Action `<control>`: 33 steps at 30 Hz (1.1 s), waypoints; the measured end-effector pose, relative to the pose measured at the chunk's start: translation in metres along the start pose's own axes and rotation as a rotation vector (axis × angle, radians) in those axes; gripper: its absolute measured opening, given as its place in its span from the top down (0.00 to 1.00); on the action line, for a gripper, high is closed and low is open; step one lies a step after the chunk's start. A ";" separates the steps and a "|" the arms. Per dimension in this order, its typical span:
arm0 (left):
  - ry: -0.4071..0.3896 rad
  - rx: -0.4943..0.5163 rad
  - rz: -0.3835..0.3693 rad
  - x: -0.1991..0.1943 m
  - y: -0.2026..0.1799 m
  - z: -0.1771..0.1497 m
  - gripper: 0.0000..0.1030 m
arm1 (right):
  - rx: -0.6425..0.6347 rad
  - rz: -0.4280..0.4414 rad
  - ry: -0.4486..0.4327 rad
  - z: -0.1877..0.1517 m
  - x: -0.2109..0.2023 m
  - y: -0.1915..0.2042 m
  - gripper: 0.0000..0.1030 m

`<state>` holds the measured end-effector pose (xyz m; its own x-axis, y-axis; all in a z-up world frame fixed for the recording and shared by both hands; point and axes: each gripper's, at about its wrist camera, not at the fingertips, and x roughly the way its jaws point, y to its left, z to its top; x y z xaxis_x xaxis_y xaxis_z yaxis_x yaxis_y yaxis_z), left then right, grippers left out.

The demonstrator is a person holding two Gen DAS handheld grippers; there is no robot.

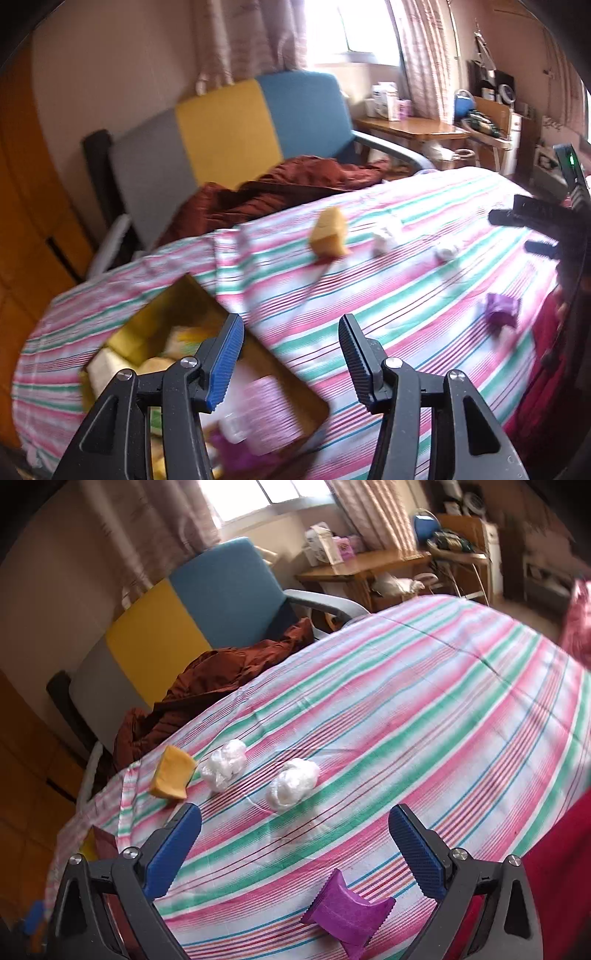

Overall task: Organize objects
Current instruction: 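Withdraw both tools from the tray toward the yellow sponge and white balls, then grasp the yellow sponge with left tool while right tool grasps a white wrapped ball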

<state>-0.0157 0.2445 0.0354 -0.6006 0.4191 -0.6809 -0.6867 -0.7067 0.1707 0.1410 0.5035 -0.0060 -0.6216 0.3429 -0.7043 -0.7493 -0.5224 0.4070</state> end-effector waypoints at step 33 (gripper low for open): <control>0.332 -0.157 -0.178 0.273 -0.013 0.116 0.41 | 0.046 0.101 0.204 -0.010 0.035 -0.004 0.00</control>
<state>-0.2185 0.4338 -0.0703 -0.2959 0.3539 -0.8873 -0.6816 -0.7290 -0.0634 0.1246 0.5099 -0.0385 -0.6387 0.1234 -0.7595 -0.6980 -0.5083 0.5044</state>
